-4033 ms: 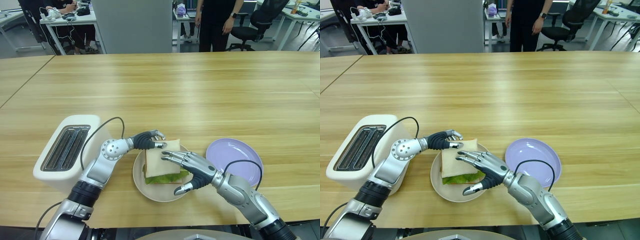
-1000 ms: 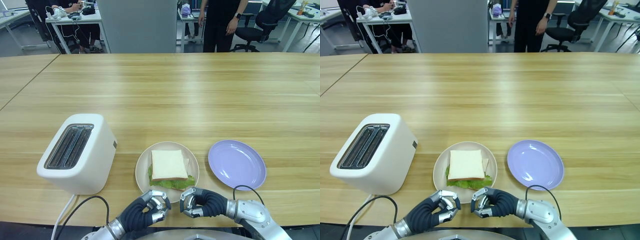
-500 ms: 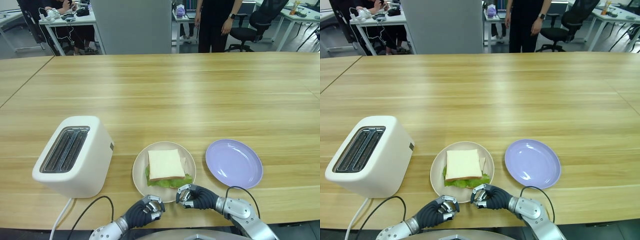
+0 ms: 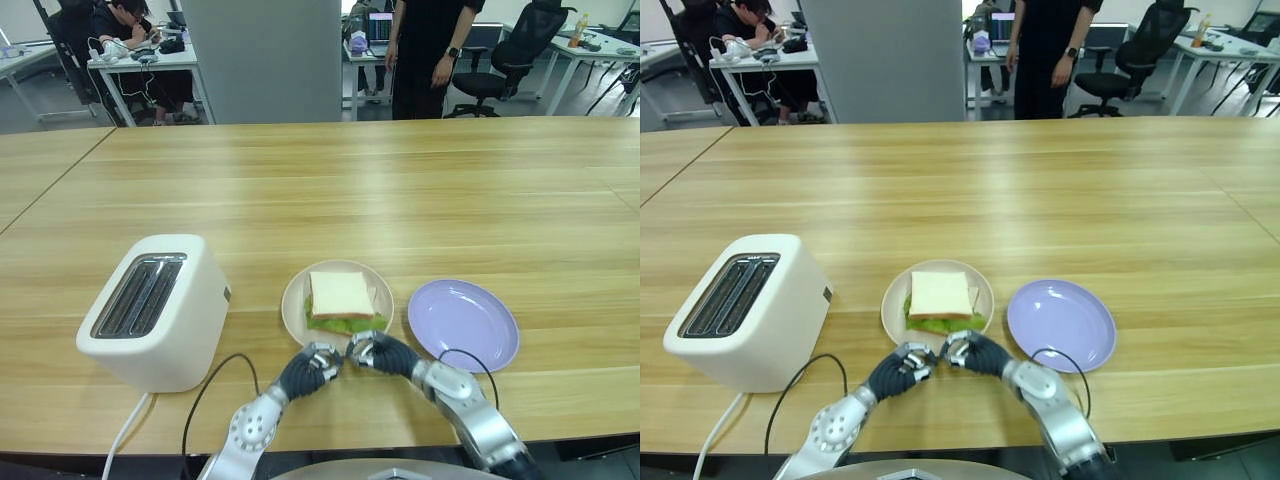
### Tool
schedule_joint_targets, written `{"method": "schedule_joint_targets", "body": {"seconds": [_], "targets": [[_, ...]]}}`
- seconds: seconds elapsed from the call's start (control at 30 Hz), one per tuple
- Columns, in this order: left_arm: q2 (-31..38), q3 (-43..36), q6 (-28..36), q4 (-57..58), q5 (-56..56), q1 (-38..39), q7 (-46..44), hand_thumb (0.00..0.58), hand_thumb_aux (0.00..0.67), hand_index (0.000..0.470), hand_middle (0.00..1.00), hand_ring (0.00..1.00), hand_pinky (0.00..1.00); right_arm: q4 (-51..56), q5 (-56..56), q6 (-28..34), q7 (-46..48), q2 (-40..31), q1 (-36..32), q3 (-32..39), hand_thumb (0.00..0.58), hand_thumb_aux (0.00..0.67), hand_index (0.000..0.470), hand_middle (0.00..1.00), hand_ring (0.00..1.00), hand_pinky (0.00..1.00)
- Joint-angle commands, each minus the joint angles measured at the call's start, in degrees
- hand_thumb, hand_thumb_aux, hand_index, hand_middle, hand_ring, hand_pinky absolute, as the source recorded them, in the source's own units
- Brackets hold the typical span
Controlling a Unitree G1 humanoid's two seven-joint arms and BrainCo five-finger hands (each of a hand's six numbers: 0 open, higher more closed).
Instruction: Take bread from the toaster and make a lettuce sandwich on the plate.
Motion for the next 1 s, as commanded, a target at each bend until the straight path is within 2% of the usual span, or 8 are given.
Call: {"method": "schedule_joint_targets", "body": {"seconds": [0.03,0.4,0.73,0.77,0.8,0.83,0.9,1.0], "targets": [[-0.93,0.65,-1.68,14.99,1.75,-6.8,2.36,0.58,0.67,0.46,1.0,1.0,1.0,22.12,-3.21,-1.64,-6.2,3.54,-10.13,-2.05,0.58,0.67,0.46,1.0,1.0,1.0],[-4.31,3.72,-13.76,47.38,1.93,-28.73,9.08,0.58,0.67,0.46,1.0,1.0,1.0,55.13,-3.74,-12.69,-12.91,10.22,-31.29,-9.35,0.58,0.67,0.46,1.0,1.0,1.0],[-5.63,2.44,-18.3,26.85,-0.67,-13.18,5.72,0.58,0.67,0.46,1.0,1.0,1.0,36.37,0.68,-14.24,-7.02,9.72,-19.98,-13.76,0.58,0.67,0.46,0.99,0.99,0.99],[-6.25,2.1,-18.58,21.77,-2.98,-9.34,4.05,0.48,0.391,0.269,1.0,1.0,1.0,29.29,1.87,-13.24,-5.45,9.36,-15.73,-13.55,0.512,0.441,0.303,0.87,0.87,0.87],[-6.93,1.65,-18.92,17.29,-5.2,-5.89,2.65,0.22,0.142,0.097,1.0,1.0,1.0,22.85,3.21,-12.0,-3.62,8.96,-11.73,-13.15,0.212,0.137,0.094,0.72,0.72,0.72],[-7.28,0.9,-18.9,13.17,-6.74,-2.75,1.34,0.0,0.0,0.0,0.89,0.89,0.89,16.76,4.82,-10.62,-1.75,8.55,-7.93,-12.68,0.0,0.0,0.0,0.51,0.51,0.51],[-7.53,-0.22,-18.99,6.07,-7.75,2.6,0.74,0.0,0.0,0.0,0.64,0.64,0.64,6.44,6.54,-8.9,-0.45,7.45,-1.08,-12.37,0.0,0.0,0.0,0.15,0.15,0.15],[-8.17,-1.05,-19.39,-4.55,-10.13,9.41,0.65,0.0,0.0,0.0,0.32,0.32,0.32,-6.9,10.14,-5.82,1.95,5.59,8.17,-11.78,0.0,0.0,0.0,0.0,0.0,0.0]]}}
